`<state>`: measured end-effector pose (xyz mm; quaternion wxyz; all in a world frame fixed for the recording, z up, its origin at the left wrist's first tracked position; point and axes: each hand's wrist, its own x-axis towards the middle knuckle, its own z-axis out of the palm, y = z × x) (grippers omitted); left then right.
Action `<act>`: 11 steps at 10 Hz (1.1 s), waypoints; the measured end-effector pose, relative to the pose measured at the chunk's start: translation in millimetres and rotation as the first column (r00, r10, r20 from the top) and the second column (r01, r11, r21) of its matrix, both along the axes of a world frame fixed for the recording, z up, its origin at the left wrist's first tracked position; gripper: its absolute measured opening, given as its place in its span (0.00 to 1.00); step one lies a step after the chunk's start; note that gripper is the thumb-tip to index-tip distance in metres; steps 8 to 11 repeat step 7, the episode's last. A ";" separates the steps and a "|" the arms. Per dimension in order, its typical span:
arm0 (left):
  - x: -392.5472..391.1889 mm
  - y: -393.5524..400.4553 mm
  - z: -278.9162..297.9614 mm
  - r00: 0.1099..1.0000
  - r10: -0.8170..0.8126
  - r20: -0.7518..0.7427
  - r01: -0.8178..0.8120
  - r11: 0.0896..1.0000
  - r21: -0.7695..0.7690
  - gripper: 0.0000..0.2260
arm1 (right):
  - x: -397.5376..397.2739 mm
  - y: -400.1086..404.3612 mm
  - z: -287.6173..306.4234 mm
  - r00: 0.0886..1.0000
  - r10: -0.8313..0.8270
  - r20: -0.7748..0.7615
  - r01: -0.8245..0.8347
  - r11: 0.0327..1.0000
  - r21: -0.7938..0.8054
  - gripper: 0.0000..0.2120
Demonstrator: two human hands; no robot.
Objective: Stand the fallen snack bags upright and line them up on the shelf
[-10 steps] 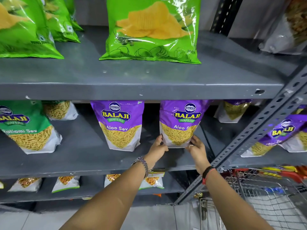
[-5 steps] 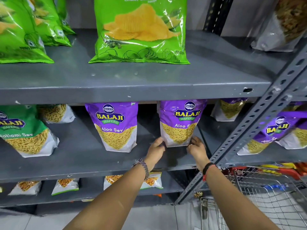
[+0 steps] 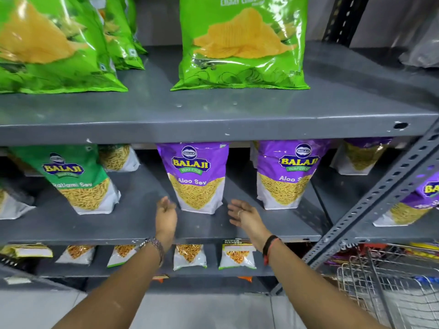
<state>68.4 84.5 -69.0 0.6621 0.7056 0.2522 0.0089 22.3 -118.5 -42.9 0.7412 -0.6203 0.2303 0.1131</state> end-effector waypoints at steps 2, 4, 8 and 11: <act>7.6 -1.8 44.4 0.949 -0.296 -0.111 0.269 0.940 -0.209 0.24 | 20.6 52.1 7.8 0.995 -0.071 0.066 0.073 0.997 -0.024 0.18; 1.4 0.2 39.3 0.956 -0.276 -0.097 0.240 0.929 -0.281 0.24 | 24.5 52.6 6.8 0.994 -0.048 0.103 0.057 0.995 -0.080 0.16; -39.1 -1.3 77.9 0.822 -0.030 0.569 -0.149 0.953 0.265 0.11 | -12.0 43.3 46.2 0.883 -0.038 0.468 0.246 0.886 -0.393 0.18; -39.1 -1.3 77.9 0.822 -0.030 0.569 -0.149 0.953 0.265 0.11 | -12.0 43.3 46.2 0.883 -0.038 0.468 0.246 0.886 -0.393 0.18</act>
